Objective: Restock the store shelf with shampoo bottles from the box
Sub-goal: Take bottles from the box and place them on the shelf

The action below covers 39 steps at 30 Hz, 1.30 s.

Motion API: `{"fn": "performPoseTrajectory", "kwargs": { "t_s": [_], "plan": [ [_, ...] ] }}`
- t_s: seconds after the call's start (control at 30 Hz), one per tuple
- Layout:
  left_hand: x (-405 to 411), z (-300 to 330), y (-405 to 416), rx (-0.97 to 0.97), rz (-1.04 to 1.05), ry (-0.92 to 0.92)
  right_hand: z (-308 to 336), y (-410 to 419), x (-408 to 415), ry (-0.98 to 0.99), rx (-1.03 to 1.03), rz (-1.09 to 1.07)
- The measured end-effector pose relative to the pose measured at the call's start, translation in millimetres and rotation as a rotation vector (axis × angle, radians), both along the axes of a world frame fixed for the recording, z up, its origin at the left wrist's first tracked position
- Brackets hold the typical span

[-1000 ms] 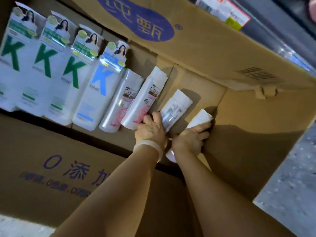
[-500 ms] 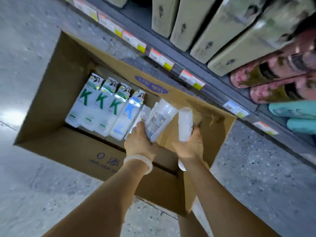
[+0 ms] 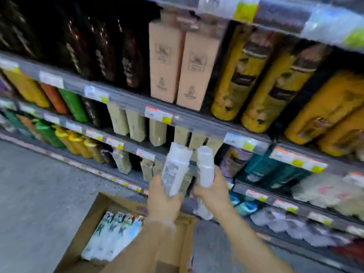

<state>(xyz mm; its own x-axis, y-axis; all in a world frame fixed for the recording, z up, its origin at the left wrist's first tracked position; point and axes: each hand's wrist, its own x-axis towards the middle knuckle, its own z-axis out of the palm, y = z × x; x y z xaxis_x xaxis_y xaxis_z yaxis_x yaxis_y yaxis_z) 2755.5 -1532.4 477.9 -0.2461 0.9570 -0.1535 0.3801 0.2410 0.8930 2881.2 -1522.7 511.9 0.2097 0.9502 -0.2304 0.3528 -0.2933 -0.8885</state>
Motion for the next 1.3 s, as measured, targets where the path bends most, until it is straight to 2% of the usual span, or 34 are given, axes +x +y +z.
{"fn": "performPoseTrajectory", "kwargs": {
  "t_s": [0.17, 0.3, 0.57, 0.7, 0.87, 0.97, 1.1, 1.3],
  "plan": [
    [37.3, 117.4, -23.6, 0.186, -0.172, -0.017, 113.2, -45.8, 44.7, -0.065, 0.147, -0.117],
    [80.1, 193.5, -42.7, 0.34, -0.229, -0.026, 186.1, -88.4, 89.0, -0.054, 0.312, -0.222],
    [209.9, 304.5, -96.1, 0.542, -0.399, -0.067, 295.1, -172.5, 216.0, 0.035, 0.566, -0.424],
    [303.5, 317.2, -141.4, 0.47, -0.485, -0.163, 306.8, -221.3, 297.7, 0.072, 0.63, -0.504],
    [420.1, 305.0, -203.0, 0.322, -0.596, -0.255, 297.1, -286.1, 404.0, 0.045, 0.523, -0.566],
    [472.9, 300.5, -229.8, 0.254, -0.619, -0.246, 290.5, -315.1, 458.3, 0.046, 0.503, -0.604],
    [520.8, 298.7, -236.7, 0.241, -0.621, -0.203, 288.0, -328.4, 515.2, 0.053, 0.486, -0.604],
    [575.6, 306.7, -206.4, 0.337, -0.615, -0.235, 287.6, -301.8, 573.6, 0.065, 0.496, -0.63]
  ]
}}
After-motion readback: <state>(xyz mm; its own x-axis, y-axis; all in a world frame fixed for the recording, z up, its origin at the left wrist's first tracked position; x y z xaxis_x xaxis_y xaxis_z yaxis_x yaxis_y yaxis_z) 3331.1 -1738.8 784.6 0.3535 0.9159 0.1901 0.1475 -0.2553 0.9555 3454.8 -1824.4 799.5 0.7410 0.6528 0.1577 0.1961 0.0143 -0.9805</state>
